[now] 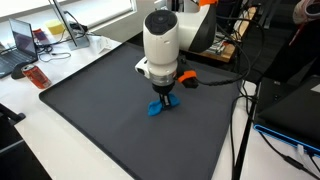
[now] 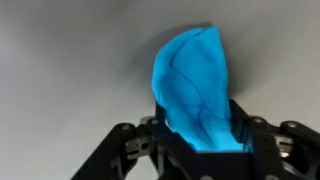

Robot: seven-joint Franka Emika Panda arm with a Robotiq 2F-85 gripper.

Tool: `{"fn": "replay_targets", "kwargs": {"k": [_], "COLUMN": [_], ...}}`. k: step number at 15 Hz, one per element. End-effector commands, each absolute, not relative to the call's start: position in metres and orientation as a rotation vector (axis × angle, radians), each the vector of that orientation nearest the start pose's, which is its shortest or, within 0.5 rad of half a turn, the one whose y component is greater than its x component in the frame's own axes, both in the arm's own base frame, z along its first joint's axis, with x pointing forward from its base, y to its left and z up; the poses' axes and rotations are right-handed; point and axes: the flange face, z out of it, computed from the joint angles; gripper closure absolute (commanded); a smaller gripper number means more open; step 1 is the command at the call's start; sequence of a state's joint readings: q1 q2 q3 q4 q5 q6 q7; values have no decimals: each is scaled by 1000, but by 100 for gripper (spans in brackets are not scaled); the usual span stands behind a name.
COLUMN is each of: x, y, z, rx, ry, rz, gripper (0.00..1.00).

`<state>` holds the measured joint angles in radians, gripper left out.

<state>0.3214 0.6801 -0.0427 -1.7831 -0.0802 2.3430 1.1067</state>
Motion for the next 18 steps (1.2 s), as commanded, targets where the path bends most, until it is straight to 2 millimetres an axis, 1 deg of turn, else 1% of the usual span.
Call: {"fn": "replay_targets", "kwargs": {"k": [1, 2, 5, 7, 8, 9, 10, 11, 15, 18], "x": [624, 625, 625, 624, 623, 621, 619, 615, 597, 575], "y": [176, 174, 172, 171, 170, 169, 169, 168, 164, 158], "z": [165, 167, 174, 181, 185, 190, 197, 207, 256, 297], "rx": [-2997, -2999, -3016, -3031, -3038, -3047, -3055, -3069, -3116, -3159], "ry": [1144, 1139, 1042, 992, 968, 945, 923, 905, 775, 613], "rz": [125, 112, 129, 131, 129, 127, 123, 110, 46, 30], "gripper": [69, 77, 94, 100, 97, 97, 99, 98, 99, 98]}}
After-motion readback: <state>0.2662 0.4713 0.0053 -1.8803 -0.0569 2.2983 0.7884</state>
